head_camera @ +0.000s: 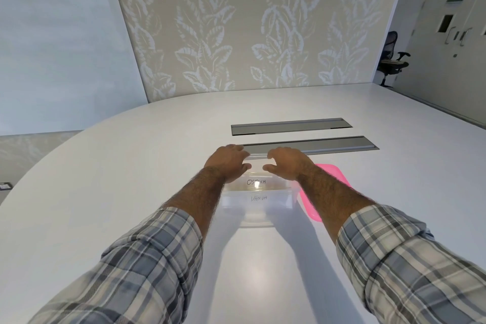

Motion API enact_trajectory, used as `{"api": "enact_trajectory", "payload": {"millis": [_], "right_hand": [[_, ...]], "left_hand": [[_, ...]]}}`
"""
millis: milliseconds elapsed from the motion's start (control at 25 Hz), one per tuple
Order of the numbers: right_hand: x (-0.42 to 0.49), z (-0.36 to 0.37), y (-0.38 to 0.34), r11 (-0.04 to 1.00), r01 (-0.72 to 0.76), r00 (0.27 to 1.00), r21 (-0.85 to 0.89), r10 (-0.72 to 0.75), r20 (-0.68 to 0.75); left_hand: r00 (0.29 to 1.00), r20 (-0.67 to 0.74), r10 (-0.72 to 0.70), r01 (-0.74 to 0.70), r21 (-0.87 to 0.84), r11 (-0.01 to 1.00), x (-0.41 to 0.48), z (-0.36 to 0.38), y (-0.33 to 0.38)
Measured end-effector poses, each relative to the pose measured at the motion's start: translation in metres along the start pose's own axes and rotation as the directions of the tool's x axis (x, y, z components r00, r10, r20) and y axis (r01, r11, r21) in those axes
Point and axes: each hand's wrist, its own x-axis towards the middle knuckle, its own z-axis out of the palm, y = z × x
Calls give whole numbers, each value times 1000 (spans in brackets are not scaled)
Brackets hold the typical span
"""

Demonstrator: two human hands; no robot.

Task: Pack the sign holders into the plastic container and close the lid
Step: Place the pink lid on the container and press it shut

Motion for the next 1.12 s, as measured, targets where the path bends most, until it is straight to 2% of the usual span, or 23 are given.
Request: {"api": "enact_trajectory", "payload": {"millis": [280, 520, 720, 920, 1040, 1120], "right_hand": [[-28, -12, 0, 998, -48, 999, -30, 49, 5], [-63, -31, 11, 988, -150, 988, -40, 150, 17], [-108, -39, 29, 963, -267, 963, -33, 267, 23], [-132, -44, 59, 956, -288, 956, -52, 290, 45], [-130, -47, 84, 954, -287, 956, -86, 291, 42], [-125, -45, 106, 958, -273, 958, -90, 279, 63]], "left_hand": [[999, 14, -47, 47, -6, 999, -27, -16, 11], [999, 3, 42, -42, -27, 999, -32, -31, 36], [984, -37, 177, -178, -31, 984, -34, -27, 88], [968, -73, 239, -244, -63, 968, -31, -18, 148], [966, -125, 227, -241, -111, 964, -22, -10, 189], [976, -107, 188, -203, -155, 967, -15, 3, 216]]}}
